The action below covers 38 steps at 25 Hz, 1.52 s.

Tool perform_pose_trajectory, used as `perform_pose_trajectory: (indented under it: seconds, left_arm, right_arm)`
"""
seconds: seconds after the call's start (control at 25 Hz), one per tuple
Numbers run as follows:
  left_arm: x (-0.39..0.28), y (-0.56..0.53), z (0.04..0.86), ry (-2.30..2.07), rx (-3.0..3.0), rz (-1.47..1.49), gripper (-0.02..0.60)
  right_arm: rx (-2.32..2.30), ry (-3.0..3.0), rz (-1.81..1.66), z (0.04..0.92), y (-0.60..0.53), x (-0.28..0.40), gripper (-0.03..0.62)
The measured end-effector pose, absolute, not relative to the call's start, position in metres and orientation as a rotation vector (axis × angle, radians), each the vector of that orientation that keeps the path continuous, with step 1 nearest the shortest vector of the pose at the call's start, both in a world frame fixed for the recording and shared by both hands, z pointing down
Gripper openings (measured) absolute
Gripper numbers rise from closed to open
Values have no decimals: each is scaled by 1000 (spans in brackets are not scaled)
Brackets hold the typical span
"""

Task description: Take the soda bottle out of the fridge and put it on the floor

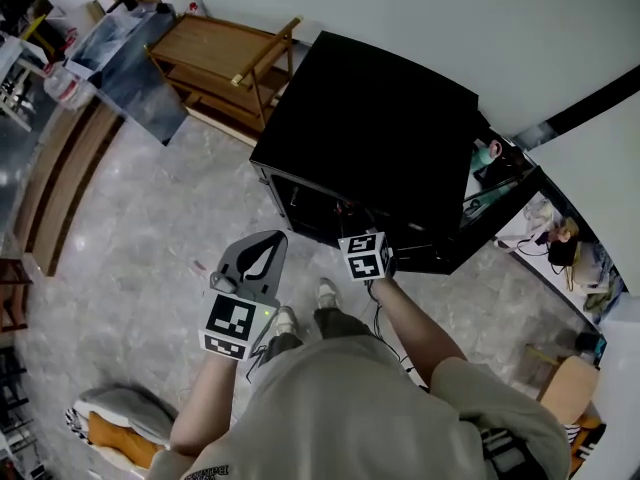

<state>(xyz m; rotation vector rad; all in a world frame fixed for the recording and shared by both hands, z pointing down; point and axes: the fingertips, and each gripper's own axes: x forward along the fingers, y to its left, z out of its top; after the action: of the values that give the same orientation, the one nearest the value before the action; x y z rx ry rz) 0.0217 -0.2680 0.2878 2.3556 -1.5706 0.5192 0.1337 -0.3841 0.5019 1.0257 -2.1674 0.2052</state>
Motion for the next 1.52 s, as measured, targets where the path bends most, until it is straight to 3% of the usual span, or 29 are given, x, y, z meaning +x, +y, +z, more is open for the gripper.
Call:
perform_pose_trajectory:
  seconds: [0.56, 0.96, 1.52]
  left_arm:
    - [25, -257, 302, -1652, 2233, 526, 8]
    - [16, -226, 309, -1699, 2148, 528, 7]
    - [-20, -184, 301, -1777, 2072, 468, 8]
  right_arm:
    - [927, -2155, 232, 550, -418, 126, 179]
    - [909, -2183, 312, 539, -419, 124, 123]
    - [713, -2214, 219, 515, -356, 85, 112]
